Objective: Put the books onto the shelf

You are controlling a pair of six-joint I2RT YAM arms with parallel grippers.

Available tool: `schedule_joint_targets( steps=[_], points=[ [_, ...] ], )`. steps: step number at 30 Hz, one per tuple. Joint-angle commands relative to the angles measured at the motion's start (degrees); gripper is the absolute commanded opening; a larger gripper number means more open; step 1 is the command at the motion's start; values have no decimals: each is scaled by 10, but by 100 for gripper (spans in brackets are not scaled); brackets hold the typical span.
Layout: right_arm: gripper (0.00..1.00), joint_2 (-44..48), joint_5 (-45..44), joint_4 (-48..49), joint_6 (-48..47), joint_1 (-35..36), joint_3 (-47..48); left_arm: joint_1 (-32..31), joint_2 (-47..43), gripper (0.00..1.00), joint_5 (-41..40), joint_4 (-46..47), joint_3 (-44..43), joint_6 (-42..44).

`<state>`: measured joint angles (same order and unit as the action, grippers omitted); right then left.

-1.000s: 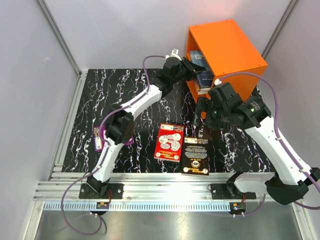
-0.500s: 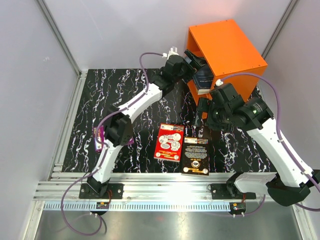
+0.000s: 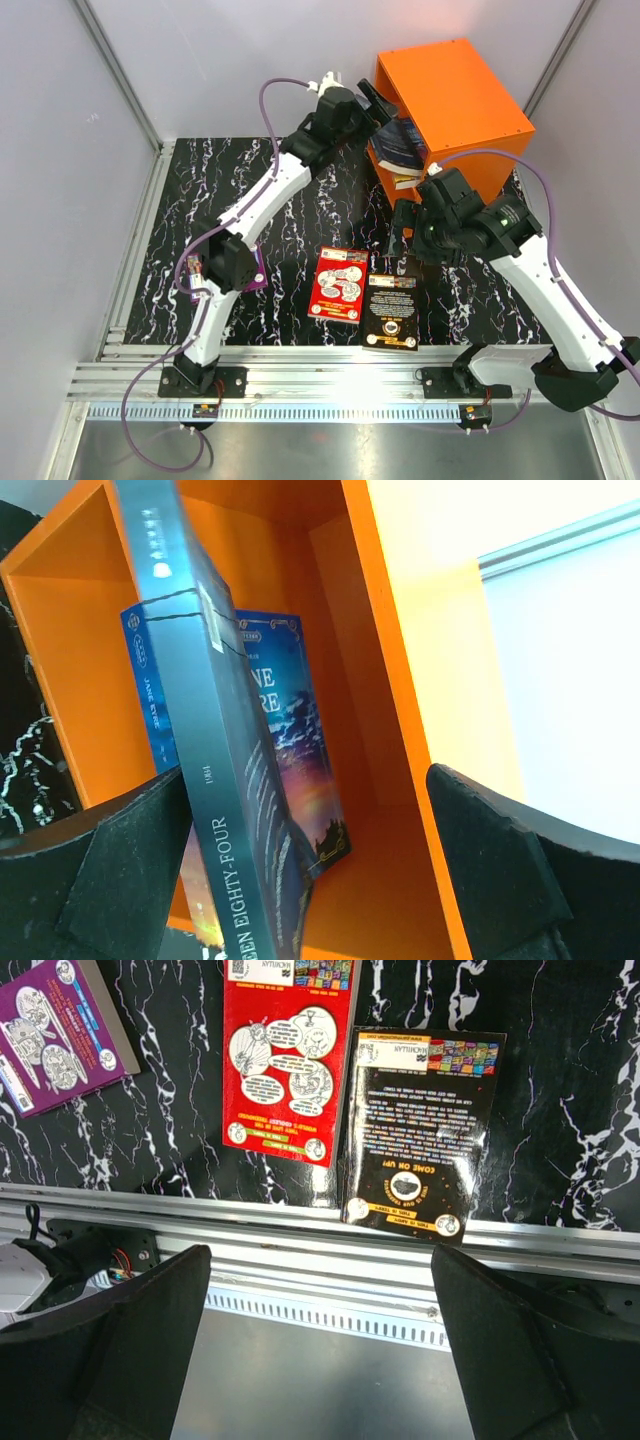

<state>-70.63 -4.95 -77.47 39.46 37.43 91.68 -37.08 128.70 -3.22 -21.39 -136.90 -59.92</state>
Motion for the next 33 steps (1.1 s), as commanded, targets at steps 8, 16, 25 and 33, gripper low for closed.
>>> schedule_joint_targets(
  steps=[8, 16, 25, 33],
  points=[
    [100, 8, 6, -131, 18, -2, -2, -55, 48, 99, 44, 13, -18, -54],
    [100, 45, -1, -157, 40, -3, -16, -27, 32, 99, -84, -130, -152, 89],
    [100, 45, 20, -147, 51, -2, -39, -78, -91, 99, -190, 25, -9, 355],
    [100, 38, 36, -122, 47, -3, -47, -53, -175, 99, -137, -56, 185, 237]
  ],
)
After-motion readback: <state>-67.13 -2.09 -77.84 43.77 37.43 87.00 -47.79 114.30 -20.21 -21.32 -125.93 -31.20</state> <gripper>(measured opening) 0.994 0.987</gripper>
